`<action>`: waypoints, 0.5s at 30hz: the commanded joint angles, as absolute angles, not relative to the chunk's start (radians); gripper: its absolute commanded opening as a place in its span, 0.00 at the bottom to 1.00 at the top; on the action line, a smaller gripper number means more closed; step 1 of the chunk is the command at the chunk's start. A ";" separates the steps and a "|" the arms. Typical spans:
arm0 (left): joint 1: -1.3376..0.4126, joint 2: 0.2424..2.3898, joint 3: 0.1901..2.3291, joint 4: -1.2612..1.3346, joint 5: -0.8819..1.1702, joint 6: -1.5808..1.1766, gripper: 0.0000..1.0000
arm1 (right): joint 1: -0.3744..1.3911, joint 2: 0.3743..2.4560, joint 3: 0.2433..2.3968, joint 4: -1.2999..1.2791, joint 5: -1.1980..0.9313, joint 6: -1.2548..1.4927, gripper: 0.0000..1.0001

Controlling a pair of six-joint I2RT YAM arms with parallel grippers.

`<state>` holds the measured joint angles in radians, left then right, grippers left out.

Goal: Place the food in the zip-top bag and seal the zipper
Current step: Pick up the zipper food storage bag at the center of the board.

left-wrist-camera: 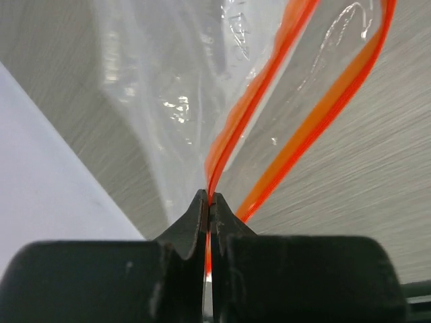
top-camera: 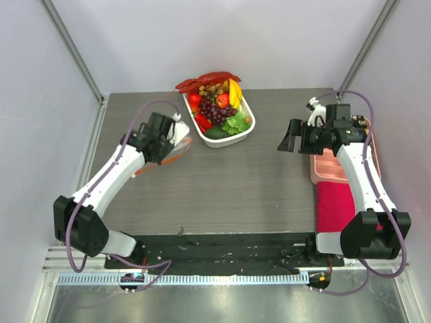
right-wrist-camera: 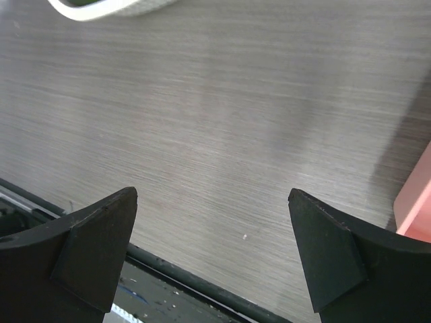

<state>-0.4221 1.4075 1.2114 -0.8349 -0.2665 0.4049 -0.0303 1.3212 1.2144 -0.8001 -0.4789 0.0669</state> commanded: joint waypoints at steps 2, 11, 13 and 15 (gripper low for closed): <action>-0.414 1.400 1.542 -1.158 0.085 0.118 0.00 | -0.035 1.207 1.310 -0.801 -0.632 0.130 1.00; -0.436 1.436 1.720 -1.192 0.626 -0.193 0.00 | -0.035 1.078 1.417 -0.889 -0.808 0.087 1.00; -0.457 1.442 1.683 -1.084 0.679 -0.282 0.00 | -0.035 1.056 1.424 -0.903 -0.828 0.100 1.00; -0.492 1.443 1.604 -0.976 0.743 -0.480 0.00 | -0.035 1.036 1.399 -0.911 -0.842 0.112 1.00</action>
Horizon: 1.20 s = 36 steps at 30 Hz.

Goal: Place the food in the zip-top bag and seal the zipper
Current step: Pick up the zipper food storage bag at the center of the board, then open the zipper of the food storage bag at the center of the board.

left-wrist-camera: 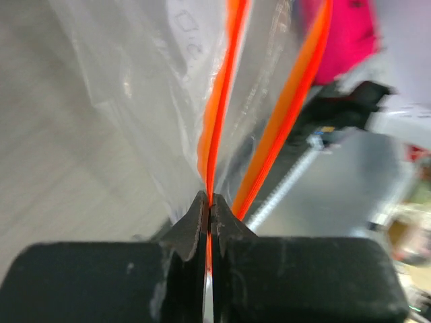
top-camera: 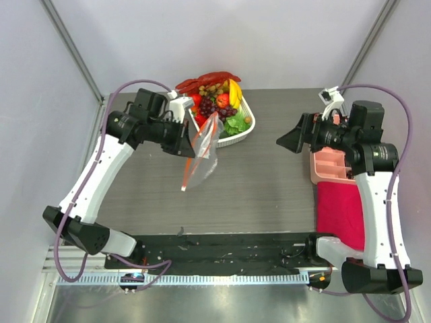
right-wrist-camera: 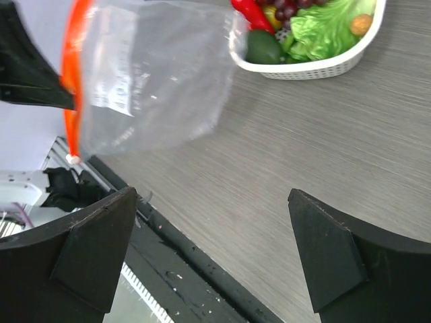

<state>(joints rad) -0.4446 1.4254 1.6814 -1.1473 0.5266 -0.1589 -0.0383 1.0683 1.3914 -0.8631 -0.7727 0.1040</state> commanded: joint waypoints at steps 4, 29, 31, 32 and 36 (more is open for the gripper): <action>-0.601 1.482 1.534 -0.685 0.772 -0.774 0.00 | -0.035 0.996 1.350 -0.928 -0.854 0.143 1.00; -0.816 1.878 1.789 -0.534 0.339 -0.871 0.00 | -0.022 1.078 1.120 -0.600 -0.609 0.499 0.66; -0.831 1.882 1.813 -0.538 0.328 -0.865 0.00 | -0.009 1.094 1.130 -0.592 -0.610 0.499 0.66; -0.839 1.882 1.822 -0.545 0.319 -0.851 0.00 | -0.005 1.097 1.138 -0.591 -0.611 0.497 0.66; -0.861 1.890 1.853 -0.549 0.304 -0.831 0.00 | 0.051 1.104 1.150 -0.598 -0.574 0.473 0.66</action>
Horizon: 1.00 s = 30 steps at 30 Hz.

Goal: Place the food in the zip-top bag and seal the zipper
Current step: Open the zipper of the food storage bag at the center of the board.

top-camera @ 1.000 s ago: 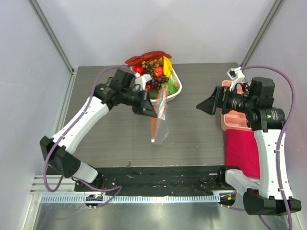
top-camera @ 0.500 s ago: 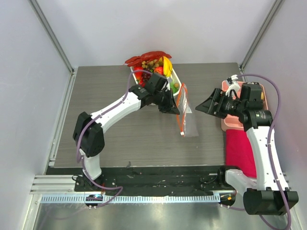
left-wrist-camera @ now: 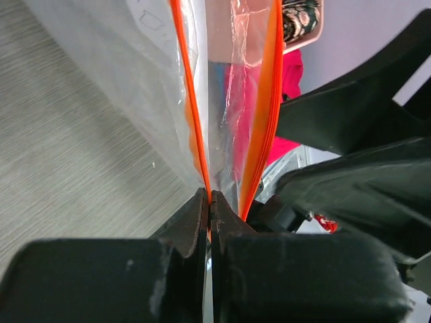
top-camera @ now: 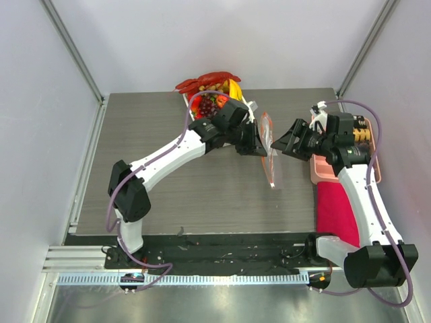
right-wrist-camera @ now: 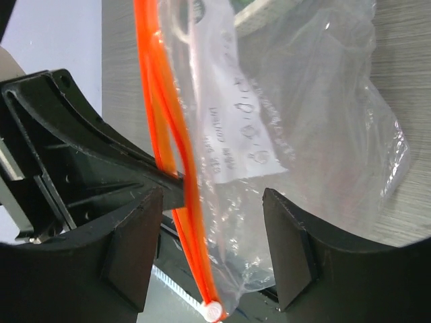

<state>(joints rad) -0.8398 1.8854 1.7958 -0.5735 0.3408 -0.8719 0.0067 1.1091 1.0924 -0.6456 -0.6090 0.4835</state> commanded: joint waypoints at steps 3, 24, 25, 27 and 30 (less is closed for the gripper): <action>-0.874 1.885 1.862 -0.545 0.301 -0.818 0.00 | 0.083 1.109 1.152 -0.609 -0.494 0.446 0.62; -0.767 1.758 1.812 -0.805 -0.104 -0.549 0.00 | 0.049 1.124 1.362 -1.138 -0.094 -0.024 0.01; -0.773 1.769 1.834 -0.814 -0.118 -0.519 0.00 | 0.049 1.127 1.367 -1.144 -0.095 -0.041 0.01; -0.787 1.788 1.851 -0.859 -0.112 -0.447 0.00 | 0.049 1.141 1.362 -1.155 -0.168 -0.049 0.01; -0.807 1.841 1.887 -0.900 0.029 -0.382 0.00 | 0.049 1.161 1.339 -1.146 -0.351 -0.026 0.01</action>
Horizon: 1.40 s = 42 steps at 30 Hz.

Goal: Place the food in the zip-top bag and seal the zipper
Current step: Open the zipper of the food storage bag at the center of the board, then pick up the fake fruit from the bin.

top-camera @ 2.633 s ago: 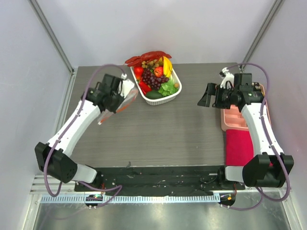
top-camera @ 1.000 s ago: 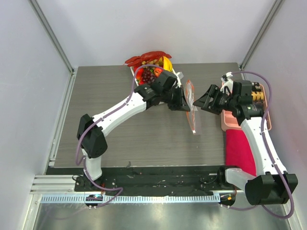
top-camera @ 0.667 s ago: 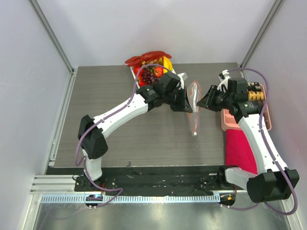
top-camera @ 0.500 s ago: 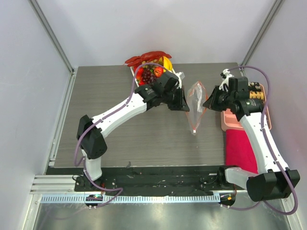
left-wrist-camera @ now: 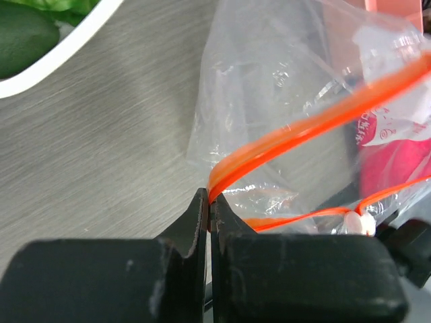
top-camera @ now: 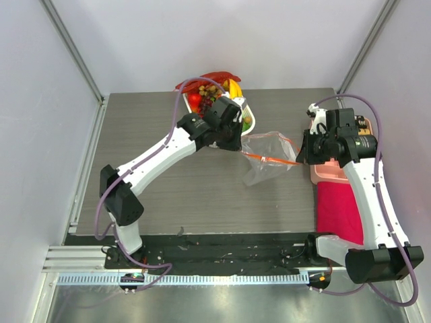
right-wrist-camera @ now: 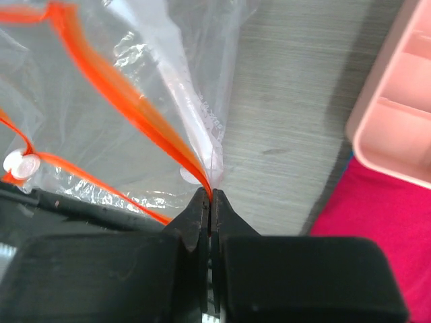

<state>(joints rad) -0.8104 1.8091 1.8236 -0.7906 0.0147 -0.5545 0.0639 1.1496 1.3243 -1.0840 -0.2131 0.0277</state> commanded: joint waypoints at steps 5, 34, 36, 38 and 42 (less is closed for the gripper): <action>-0.801 1.862 1.851 -0.853 0.080 -0.351 0.06 | 0.051 1.180 1.292 -1.124 -0.434 -0.018 0.01; -0.396 1.767 1.694 -0.398 0.463 -0.152 0.80 | 0.051 1.296 1.295 -0.965 -0.535 0.163 0.01; -0.396 1.787 1.692 -0.370 0.385 -0.147 0.80 | 0.049 1.293 1.308 -0.971 -0.534 0.172 0.01; -0.394 1.807 1.712 -0.347 0.347 -0.140 0.79 | 0.048 1.278 1.324 -0.995 -0.531 0.172 0.01; -0.396 1.902 1.795 -0.356 0.321 -0.103 0.77 | 0.043 1.233 1.390 -1.086 -0.488 0.150 0.01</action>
<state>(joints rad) -0.3973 1.8324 1.7039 -0.4156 0.3809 -0.1696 0.0498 1.3029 1.2892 -1.0172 -0.5167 0.1585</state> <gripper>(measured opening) 0.771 0.024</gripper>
